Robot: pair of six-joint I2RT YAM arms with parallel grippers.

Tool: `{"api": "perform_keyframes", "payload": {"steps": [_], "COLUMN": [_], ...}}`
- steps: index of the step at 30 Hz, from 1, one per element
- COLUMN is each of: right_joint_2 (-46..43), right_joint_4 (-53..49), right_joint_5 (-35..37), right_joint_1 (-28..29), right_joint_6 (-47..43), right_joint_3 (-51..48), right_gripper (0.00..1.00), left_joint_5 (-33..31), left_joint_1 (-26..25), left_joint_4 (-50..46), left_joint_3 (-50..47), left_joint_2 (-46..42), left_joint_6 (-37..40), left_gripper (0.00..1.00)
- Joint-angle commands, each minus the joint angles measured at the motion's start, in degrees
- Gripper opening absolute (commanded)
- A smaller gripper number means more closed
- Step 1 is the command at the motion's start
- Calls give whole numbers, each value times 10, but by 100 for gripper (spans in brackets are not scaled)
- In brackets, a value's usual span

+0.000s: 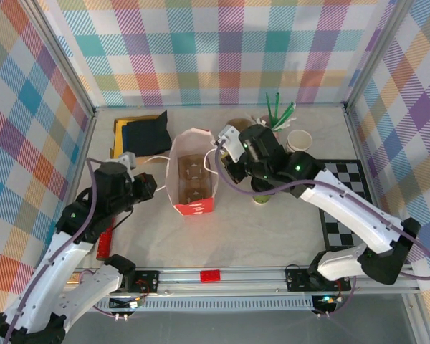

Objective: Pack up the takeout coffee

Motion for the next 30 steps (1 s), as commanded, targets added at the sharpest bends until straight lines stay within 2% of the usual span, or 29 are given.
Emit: {"api": "perform_keyframes", "payload": {"steps": [1, 6, 16, 24, 30], "right_joint_2": [-32, -55, -103, -128, -143], "right_joint_4": [53, 52, 42, 57, 52], "right_joint_5": [-18, -13, 57, 54, 63], "right_joint_1": [24, 63, 147, 179, 226], "right_joint_6": [12, 12, 58, 83, 98], "right_joint_3": [-21, -37, -88, -136, -157], "right_gripper": [0, 0, 1, 0, 0], "left_joint_5": [2, 14, 25, 37, 32], "left_joint_1": [-4, -5, -5, -5, -5], "left_joint_4": [-9, -33, -98, -141, -185], "left_joint_3": [-2, -6, -27, -39, -30], "left_joint_2": [-34, -76, -153, -184, -193], "left_joint_6": [-15, -30, -47, -45, -39], "left_gripper": [0, 0, 0, 0, 0]}}
